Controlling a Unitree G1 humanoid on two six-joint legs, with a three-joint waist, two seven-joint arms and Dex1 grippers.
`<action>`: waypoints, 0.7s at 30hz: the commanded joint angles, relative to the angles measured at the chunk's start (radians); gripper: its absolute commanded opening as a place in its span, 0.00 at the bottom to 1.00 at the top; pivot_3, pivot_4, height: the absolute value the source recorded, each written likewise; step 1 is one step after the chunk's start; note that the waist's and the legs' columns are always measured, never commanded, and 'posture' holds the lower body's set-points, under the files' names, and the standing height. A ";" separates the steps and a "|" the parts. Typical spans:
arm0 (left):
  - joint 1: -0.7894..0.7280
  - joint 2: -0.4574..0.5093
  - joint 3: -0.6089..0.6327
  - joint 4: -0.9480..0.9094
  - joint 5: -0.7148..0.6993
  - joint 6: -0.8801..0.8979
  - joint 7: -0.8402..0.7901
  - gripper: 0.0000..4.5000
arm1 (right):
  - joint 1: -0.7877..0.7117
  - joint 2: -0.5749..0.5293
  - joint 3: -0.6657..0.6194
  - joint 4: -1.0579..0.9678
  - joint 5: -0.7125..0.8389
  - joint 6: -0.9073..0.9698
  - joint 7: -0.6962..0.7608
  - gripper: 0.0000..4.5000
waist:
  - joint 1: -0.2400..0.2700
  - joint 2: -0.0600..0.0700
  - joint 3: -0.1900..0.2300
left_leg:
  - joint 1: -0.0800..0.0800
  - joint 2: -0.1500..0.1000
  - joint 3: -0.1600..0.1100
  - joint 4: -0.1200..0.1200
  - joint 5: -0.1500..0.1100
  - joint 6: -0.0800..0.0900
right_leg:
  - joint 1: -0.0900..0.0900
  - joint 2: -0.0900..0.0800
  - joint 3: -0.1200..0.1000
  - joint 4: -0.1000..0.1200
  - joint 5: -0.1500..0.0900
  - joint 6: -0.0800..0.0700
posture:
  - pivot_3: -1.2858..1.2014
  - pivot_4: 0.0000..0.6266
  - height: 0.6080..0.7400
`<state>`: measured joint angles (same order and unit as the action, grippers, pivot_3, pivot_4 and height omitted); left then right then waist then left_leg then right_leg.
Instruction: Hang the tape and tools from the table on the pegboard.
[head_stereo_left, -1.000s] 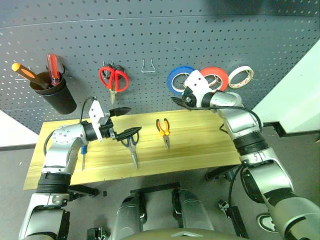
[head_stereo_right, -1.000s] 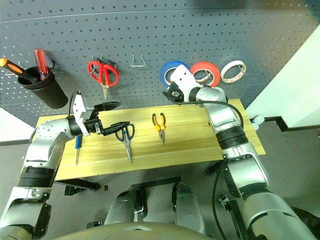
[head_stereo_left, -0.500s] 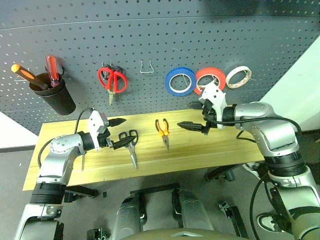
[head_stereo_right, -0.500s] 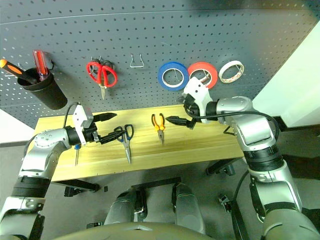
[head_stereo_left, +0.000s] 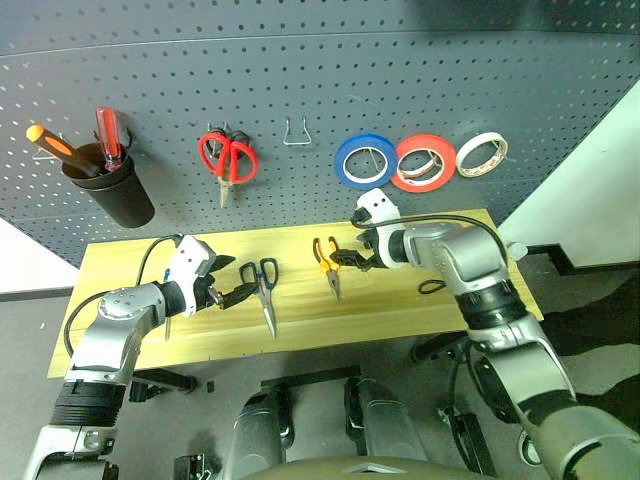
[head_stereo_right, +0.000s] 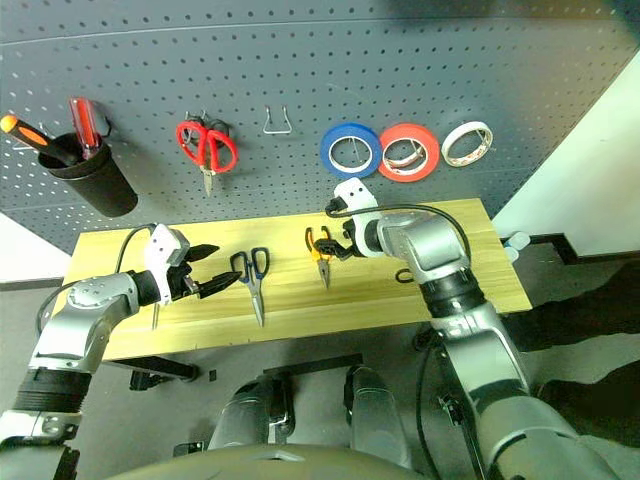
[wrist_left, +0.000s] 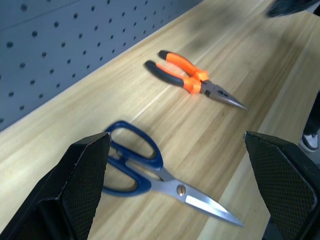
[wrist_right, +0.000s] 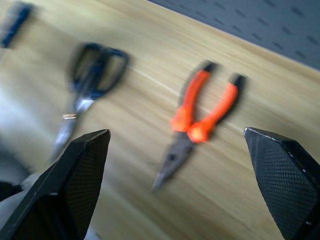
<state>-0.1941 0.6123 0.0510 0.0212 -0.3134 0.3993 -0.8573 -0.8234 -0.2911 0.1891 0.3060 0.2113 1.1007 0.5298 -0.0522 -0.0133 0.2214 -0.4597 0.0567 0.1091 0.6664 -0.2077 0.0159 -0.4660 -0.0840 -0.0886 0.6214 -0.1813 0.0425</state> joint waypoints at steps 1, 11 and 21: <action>-0.008 0.012 -0.005 -0.039 0.001 0.028 0.007 1.00 | -0.073 0.038 -0.030 0.116 -0.017 -0.035 -0.038 1.00 | 0.008 0.002 0.013 | 0.000 0.000 0.000 0.000 0.000 0.000 | -0.001 0.000 0.001 0.000 0.000 0.000 | 0.51 0.50 0.93; -0.082 -0.003 -0.053 0.020 0.011 0.001 -0.045 1.00 | -0.241 0.143 -0.087 0.495 -0.058 -0.186 -0.117 1.00 | 0.030 0.004 0.097 | -0.003 0.000 0.001 -0.001 0.002 -0.001 | -0.008 -0.002 0.002 0.009 -0.003 -0.004 | 0.53 0.63 0.93; -0.099 -0.014 -0.064 0.020 0.003 0.006 -0.048 1.00 | -0.290 0.200 -0.137 0.661 -0.082 -0.288 -0.156 1.00 | 0.038 0.005 0.131 | -0.004 -0.001 0.003 -0.005 0.002 -0.001 | -0.010 -0.002 0.002 0.009 -0.006 0.001 | 0.53 0.65 0.93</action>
<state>-0.2840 0.5996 -0.0170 0.0608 -0.3046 0.4134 -0.8978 -1.0862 -0.1011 0.0670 0.9634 0.1322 0.8255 0.3765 -0.0138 -0.0086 0.3519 -0.4633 0.0557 0.1121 0.6617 -0.2053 0.0147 -0.4758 -0.0860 -0.0864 0.6307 -0.1871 0.0438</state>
